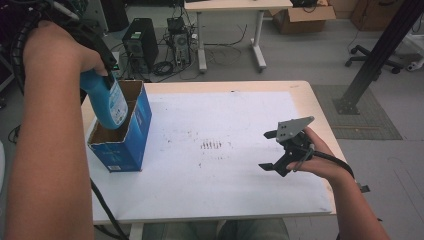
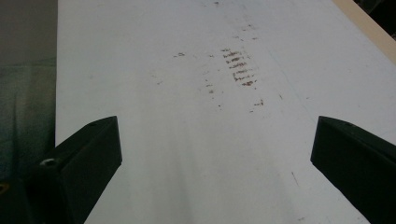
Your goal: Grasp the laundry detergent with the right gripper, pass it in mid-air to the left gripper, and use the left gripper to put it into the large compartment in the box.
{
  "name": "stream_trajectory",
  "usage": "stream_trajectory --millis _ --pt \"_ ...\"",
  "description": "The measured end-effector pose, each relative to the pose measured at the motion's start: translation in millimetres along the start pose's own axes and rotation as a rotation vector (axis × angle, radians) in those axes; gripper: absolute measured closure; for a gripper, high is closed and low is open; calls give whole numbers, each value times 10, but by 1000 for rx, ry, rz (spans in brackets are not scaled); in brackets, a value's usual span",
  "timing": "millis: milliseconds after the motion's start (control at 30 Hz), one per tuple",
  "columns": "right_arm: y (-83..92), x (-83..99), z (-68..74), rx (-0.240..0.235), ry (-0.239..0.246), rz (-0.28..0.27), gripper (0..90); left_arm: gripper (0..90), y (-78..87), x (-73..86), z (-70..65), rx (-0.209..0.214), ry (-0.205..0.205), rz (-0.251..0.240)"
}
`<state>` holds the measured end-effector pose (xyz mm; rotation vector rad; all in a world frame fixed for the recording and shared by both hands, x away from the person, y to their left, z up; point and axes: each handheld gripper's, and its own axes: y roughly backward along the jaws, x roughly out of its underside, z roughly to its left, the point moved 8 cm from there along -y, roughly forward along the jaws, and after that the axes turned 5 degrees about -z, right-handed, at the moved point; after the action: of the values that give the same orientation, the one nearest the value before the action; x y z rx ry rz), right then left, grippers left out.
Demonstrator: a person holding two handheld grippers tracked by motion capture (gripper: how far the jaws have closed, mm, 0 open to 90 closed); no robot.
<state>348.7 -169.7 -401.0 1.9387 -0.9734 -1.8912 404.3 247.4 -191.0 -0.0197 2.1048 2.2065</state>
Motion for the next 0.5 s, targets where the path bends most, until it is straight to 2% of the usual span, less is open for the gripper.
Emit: stream_trajectory --millis 67,233,500 --pt "5 2 -2 0 0 4 19 390 -20 -7 24 2 4 -2" --pt "2 -9 -9 -4 -6 6 19 390 -78 -14 75 38 2 -8" --pt "-39 -13 1 -8 -9 17 19 389 -235 -27 139 38 9 0"
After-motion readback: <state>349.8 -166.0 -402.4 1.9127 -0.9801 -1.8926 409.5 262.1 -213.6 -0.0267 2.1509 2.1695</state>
